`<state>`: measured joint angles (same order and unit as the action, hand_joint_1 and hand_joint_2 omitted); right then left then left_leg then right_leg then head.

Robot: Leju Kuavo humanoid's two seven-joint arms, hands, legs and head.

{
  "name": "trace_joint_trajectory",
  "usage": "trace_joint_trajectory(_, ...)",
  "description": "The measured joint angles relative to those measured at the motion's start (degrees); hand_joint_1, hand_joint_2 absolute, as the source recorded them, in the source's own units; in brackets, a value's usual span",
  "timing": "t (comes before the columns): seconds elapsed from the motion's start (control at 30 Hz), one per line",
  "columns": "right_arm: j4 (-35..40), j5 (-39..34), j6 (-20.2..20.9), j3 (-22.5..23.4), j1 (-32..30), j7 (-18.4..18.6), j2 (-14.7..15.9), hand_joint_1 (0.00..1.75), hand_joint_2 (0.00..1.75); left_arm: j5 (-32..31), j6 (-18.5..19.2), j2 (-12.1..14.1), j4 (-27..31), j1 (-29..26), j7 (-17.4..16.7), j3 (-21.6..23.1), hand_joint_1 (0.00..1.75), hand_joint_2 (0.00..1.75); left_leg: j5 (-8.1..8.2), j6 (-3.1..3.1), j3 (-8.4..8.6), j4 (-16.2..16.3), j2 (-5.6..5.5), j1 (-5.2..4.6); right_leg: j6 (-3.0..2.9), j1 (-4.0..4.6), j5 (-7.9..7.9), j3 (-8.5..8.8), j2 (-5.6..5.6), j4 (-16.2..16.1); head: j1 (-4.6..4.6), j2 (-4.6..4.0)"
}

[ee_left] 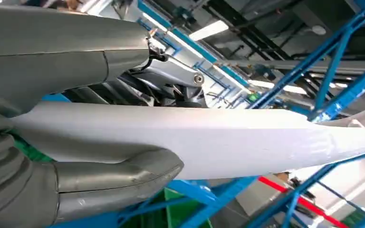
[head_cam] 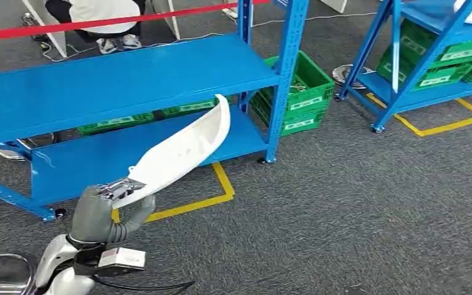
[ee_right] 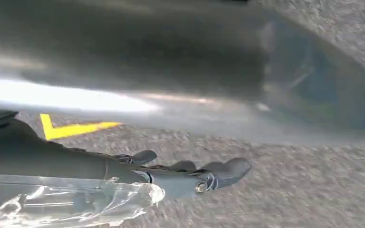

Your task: Take the parts from the cabinet and place them on the table.

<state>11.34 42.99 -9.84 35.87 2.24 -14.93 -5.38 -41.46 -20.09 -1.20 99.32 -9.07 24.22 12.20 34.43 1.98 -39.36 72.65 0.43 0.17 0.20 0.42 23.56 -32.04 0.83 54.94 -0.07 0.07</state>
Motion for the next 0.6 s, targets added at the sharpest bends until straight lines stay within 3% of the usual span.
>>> trace_joint_trajectory(0.03, 0.0, 0.0, 0.0, 0.0, -0.09, 0.0, 0.0, 0.0, 0.0, 0.0, 0.0, 0.0, -0.09, 0.01, 0.0, 0.0, 1.75, 1.75, -0.9, 0.01, 0.53, 0.24, -0.07, 0.02, 0.0, -0.02, -0.38, -0.82, 0.71, 0.23, -0.02, 0.0)
trace_joint_trajectory(0.07, 0.0, 0.0, 0.0, 0.0, -0.14, 0.0, 0.0, 0.0, 0.0, 0.26, 0.13, 0.02, -0.17, 0.0, 0.02, 0.0, 1.75, 1.75, -2.84, 0.0, 2.05, -1.53, -0.09, 0.1, 0.08, -0.12, -0.79, -1.58, 1.34, 0.49, -0.04, 0.0)
trace_joint_trajectory(0.13, 0.0, 0.0, 0.0, 0.0, -0.16, -0.07, 0.0, 0.0, 0.0, 1.92, 1.11, -0.09, -0.18, -0.02, 0.37, -0.13, 1.75, 1.75, -6.95, 0.08, 7.63, -9.87, -0.88, 0.41, 0.61, -0.44, -1.43, -2.89, 2.8, 1.1, -0.02, 0.0)
trace_joint_trajectory(0.17, 0.0, -0.02, 0.02, 0.02, -0.14, -0.22, 0.0, 0.0, 0.0, 2.73, 1.55, -0.33, -0.18, -0.05, 0.65, -0.31, 1.75, 1.75, -6.55, 0.34, 10.5, -14.37, -3.6, 0.9, 1.0, -0.47, -1.71, -3.55, 3.43, 1.59, -0.06, 0.0)
trace_joint_trajectory(0.2, 0.04, -0.02, 0.02, 0.09, -0.01, -0.35, 0.0, 0.0, 0.0, 3.5, 2.14, -0.53, -0.2, -0.25, 0.9, -0.42, 1.75, 1.75, -5.68, 0.16, 11.86, -16.8, -5.6, 1.01, 1.3, -0.21, -1.91, -4.44, 4.02, 2.29, -0.09, 0.0)
trace_joint_trajectory(0.23, 0.04, 0.0, 0.04, 0.2, -0.02, -0.61, 0.0, 0.0, 0.0, 4.2, 2.78, -0.74, -0.22, -0.55, 1.03, -0.68, 1.75, 1.75, -5.18, -0.44, 11.5, -16.86, -4.91, 1.04, 1.67, -0.22, -2.42, -4.9, 4.66, 2.54, -0.07, 0.0)
trace_joint_trajectory(0.3, 0.04, 0.11, 0.07, 0.46, -0.48, -0.92, -0.07, 0.0, 0.0, 5.05, 3.67, -1.2, -0.29, -1.22, 1.22, -1.05, 1.75, 1.75, -5.36, -1.01, 11.14, -16.52, -3.98, 0.65, 2.29, -0.46, -3.25, -5.33, 5.79, 2.2, -0.04, 0.0)
trace_joint_trajectory(0.33, 0.04, 0.18, 0.07, 0.61, -0.76, -0.96, -0.07, 0.0, 0.0, 5.38, 3.91, -1.55, -0.33, -1.37, 1.22, -1.2, 1.75, 1.75, -5.77, -1.67, 10.8, -16.68, -2.94, 1.23, 2.52, -0.6, -3.41, -5.71, 6.3, 2.26, -0.15, 0.0)
trace_joint_trajectory(0.37, 0.02, 0.22, 0.09, 0.85, -0.96, -1.01, -0.32, 0.0, 0.0, 5.64, 4.17, -1.88, -0.33, -1.4, 1.27, -1.35, 1.75, 1.75, -6.04, -2.08, 10.79, -16.68, -2.46, 1.12, 2.76, -0.33, -2.05, -6.45, 3.85, 3.39, 0.19, 0.0)
trace_joint_trajectory(0.4, 0.02, 0.24, 0.15, 0.92, -0.97, -1.01, -0.48, 0.0, 0.0, 5.84, 4.22, -2.23, -0.33, -1.71, 1.31, -1.44, 1.75, 1.75, -6.3, -2.48, 10.56, -16.68, -1.85, 1.02, 3.1, -0.35, 0.54, -7.72, 1.69, 6.76, 0.94, 0.0)
trace_joint_trajectory(0.43, 0.02, 0.31, 0.2, 0.94, -0.81, -0.98, -0.57, 0.0, 0.0, 6.23, 4.28, -2.43, -0.37, -2.11, 1.33, -1.72, 1.75, 1.75, -6.49, -2.69, 10.27, -16.66, -0.97, 0.84, 3.44, -0.52, 3.35, -9.68, 0.41, 11.81, 1.05, 0.0)
trace_joint_trajectory(0.5, 0.02, 0.44, 0.2, 1.18, -0.7, -0.7, -0.7, 0.0, 0.0, 6.38, 4.55, -2.86, -0.53, -2.85, 1.51, -2.38, 1.75, 1.75, -6.8, -2.79, 9.86, -16.63, 0.71, 0.62, 3.76, -0.78, 7.07, -12.45, -0.5, 20.18, 1.03, 0.0)
trace_joint_trajectory(0.53, 0.02, 0.51, 0.2, 1.44, -0.8, -0.42, -0.7, 0.0, 0.0, 6.38, 4.92, -3.14, -0.68, -3.06, 1.79, -2.75, 1.75, 1.75, -6.91, -2.76, 9.71, -16.63, 1.49, 0.57, 3.84, -0.88, 7.21, -12.21, -0.55, 21.06, 1.07, 0.0)
trace_joint_trajectory(0.57, 0.02, 0.46, 0.2, 1.57, -1.01, -0.31, -0.7, 0.0, 0.0, 6.34, 5.25, -3.37, -0.77, -3.17, 2.08, -3.02, 1.75, 1.75, -7.02, -2.65, 9.65, -16.63, 2.14, 0.54, 3.81, -0.93, 6.07, -10.19, -0.59, 18.97, 1.01, 0.0)
trace_joint_trajectory(0.6, 0.04, 0.26, 0.22, 1.82, -1.17, -0.33, -0.7, 0.0, 0.0, 6.32, 5.71, -3.72, -0.81, -3.16, 2.32, -3.3, 1.75, 1.75, -7.05, -2.6, 9.65, -16.63, 2.76, 0.54, 3.69, -0.93, 4.36, -7.18, -0.84, 14.65, 1.07, 0.0)
